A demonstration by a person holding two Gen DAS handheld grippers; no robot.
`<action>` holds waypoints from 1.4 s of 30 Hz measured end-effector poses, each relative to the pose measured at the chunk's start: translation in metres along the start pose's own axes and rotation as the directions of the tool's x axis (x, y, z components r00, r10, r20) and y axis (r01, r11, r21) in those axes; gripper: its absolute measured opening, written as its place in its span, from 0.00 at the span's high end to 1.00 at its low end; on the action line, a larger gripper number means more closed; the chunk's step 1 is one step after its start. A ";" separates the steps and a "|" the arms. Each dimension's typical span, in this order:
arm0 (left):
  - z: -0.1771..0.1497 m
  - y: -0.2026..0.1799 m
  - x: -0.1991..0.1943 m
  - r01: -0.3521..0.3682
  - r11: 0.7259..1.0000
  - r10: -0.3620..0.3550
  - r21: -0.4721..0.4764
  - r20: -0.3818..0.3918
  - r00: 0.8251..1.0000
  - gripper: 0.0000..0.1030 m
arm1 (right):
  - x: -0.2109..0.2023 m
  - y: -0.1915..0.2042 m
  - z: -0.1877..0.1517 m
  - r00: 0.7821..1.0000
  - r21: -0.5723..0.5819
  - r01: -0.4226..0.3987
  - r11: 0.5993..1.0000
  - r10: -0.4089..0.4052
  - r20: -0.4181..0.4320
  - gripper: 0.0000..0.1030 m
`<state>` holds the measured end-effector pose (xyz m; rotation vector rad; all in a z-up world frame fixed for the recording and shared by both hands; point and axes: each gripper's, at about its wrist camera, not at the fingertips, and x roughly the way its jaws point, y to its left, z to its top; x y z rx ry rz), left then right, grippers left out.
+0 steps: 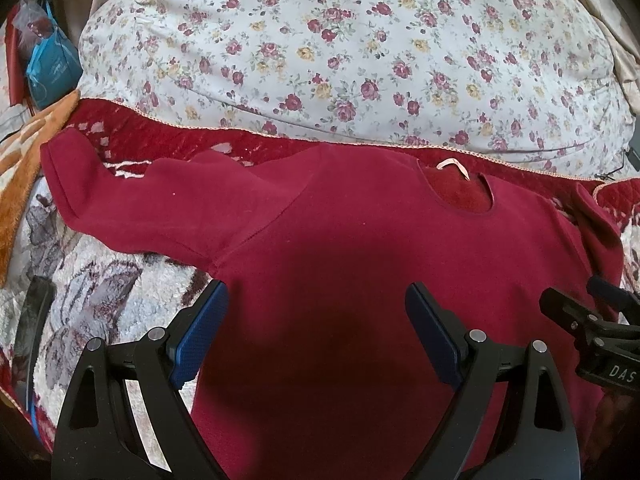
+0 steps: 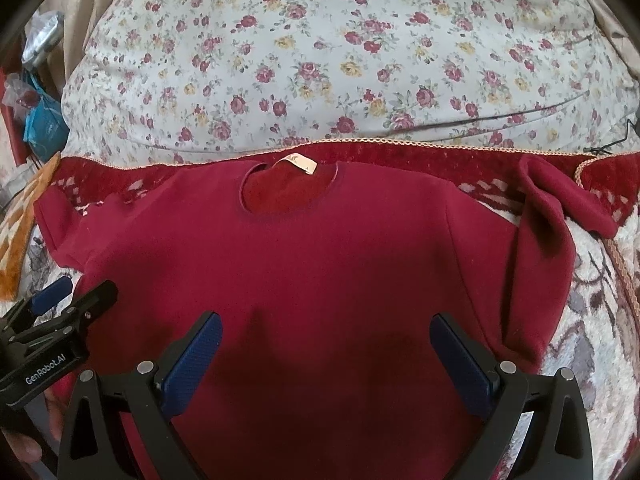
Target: Fold small clothes
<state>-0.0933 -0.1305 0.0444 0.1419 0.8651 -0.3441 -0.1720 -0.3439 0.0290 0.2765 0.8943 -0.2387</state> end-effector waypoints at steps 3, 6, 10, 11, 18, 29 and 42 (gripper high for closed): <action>0.001 0.001 0.000 0.000 1.000 0.000 -0.004 -0.001 1.000 0.13 | 0.001 0.001 0.000 1.000 -0.003 -0.001 1.000 0.001 -0.003 0.00; 0.001 0.001 0.001 -0.002 1.000 0.002 -0.008 -0.002 1.000 0.13 | 0.001 0.001 -0.001 1.000 -0.005 -0.002 1.000 0.002 -0.006 0.00; 0.000 0.000 0.001 -0.002 1.000 0.002 -0.008 -0.004 1.000 0.13 | 0.003 0.001 -0.001 1.000 -0.005 -0.001 1.000 0.001 -0.011 0.00; 0.000 0.000 0.001 -0.004 1.000 0.004 -0.007 -0.003 1.000 0.13 | 0.003 0.001 -0.001 1.000 -0.006 0.000 1.000 0.000 -0.011 0.00; 0.000 -0.001 0.001 -0.006 1.000 0.006 -0.006 -0.002 1.000 0.13 | 0.004 0.001 -0.001 1.000 -0.006 -0.001 1.000 0.001 -0.012 0.00; -0.001 0.001 0.001 -0.002 1.000 0.002 -0.017 -0.003 1.000 0.13 | 0.006 0.000 -0.001 1.000 -0.008 -0.001 1.000 0.001 -0.020 0.00; 0.009 0.041 -0.007 0.019 0.988 -0.018 -0.152 0.005 1.000 0.13 | 0.007 0.005 -0.002 0.999 -0.024 -0.008 1.000 0.008 -0.032 0.00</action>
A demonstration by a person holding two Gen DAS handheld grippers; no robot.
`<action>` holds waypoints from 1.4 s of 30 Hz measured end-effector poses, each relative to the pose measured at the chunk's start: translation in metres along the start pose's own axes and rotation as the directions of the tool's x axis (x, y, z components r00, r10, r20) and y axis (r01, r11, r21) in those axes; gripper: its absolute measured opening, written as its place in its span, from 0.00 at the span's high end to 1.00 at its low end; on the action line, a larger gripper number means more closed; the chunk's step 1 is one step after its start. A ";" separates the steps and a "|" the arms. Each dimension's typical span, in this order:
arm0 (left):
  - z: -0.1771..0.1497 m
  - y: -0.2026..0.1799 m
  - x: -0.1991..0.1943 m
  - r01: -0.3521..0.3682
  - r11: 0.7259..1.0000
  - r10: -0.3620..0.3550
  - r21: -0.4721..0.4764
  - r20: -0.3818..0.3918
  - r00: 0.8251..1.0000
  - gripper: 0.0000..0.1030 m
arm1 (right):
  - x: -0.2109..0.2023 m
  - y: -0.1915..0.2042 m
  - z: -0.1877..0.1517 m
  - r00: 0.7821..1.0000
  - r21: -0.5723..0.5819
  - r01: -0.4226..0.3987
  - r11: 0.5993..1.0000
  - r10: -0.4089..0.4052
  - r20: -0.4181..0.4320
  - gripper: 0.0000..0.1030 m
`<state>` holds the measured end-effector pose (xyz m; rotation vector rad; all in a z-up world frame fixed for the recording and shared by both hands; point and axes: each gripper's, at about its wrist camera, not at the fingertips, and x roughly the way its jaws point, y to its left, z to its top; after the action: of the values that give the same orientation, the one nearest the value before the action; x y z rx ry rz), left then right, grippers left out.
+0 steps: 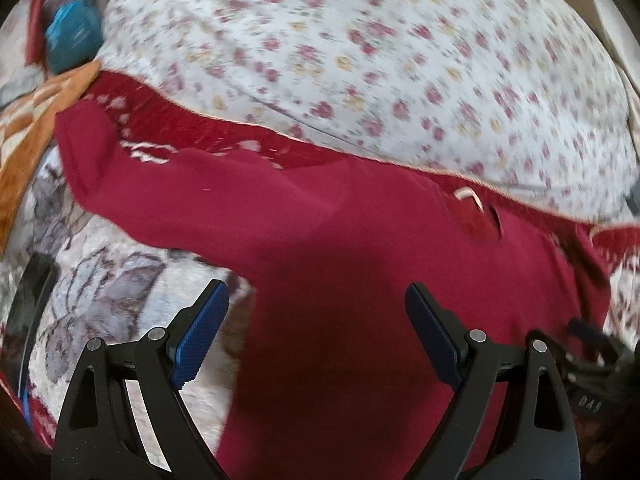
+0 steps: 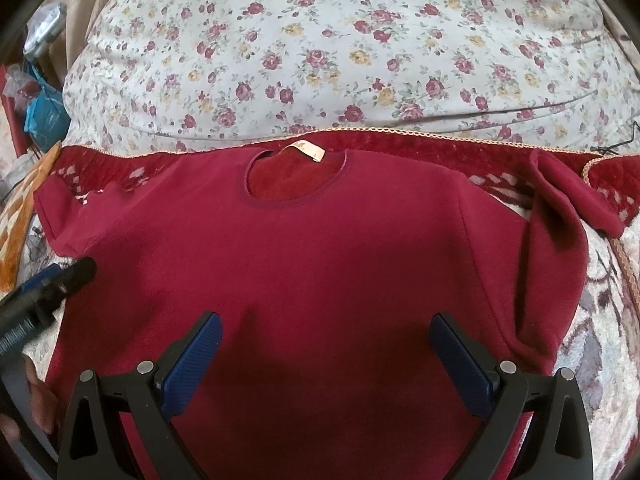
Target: Fold small clothes
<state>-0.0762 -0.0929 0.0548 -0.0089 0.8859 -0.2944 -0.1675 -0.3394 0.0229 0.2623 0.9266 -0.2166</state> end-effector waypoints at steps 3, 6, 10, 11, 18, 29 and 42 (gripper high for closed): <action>0.004 0.013 0.001 -0.050 0.998 0.050 -0.028 -0.004 0.999 0.13 | 0.001 0.000 0.000 1.000 -0.003 -0.001 1.000 0.001 -0.005 0.00; 0.010 0.028 -0.001 -0.090 0.995 0.089 -0.048 -0.021 0.996 0.13 | 0.001 0.001 0.000 1.000 -0.004 -0.001 1.000 0.001 -0.007 0.00; 0.027 0.058 -0.007 -0.188 0.979 0.187 -0.083 -0.013 0.982 0.13 | 0.001 0.001 0.000 1.000 -0.007 -0.004 1.000 0.004 -0.010 0.00; 0.034 0.068 -0.007 -0.230 0.969 0.230 -0.091 -0.012 0.973 0.13 | 0.002 0.001 0.000 1.000 -0.008 -0.004 1.000 0.004 -0.014 0.00; 0.092 0.145 0.023 -0.499 0.858 0.500 -0.121 -0.026 0.866 0.13 | 0.005 0.004 0.000 1.000 -0.033 0.004 0.999 -0.005 -0.025 0.00; 0.137 0.221 0.085 -0.605 0.770 0.596 -0.203 -0.110 0.795 0.13 | 0.003 -0.004 0.002 0.997 0.020 -0.064 0.998 0.065 -0.042 0.00; 0.157 0.246 0.089 -0.500 0.828 0.498 -0.254 -0.077 0.864 0.91 | 0.006 0.001 0.002 0.998 -0.004 -0.047 0.999 0.047 -0.040 0.00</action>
<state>0.1585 0.1019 0.0550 -0.0244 0.8968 0.3215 -0.1620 -0.3398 0.0193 0.2848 0.9589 -0.1663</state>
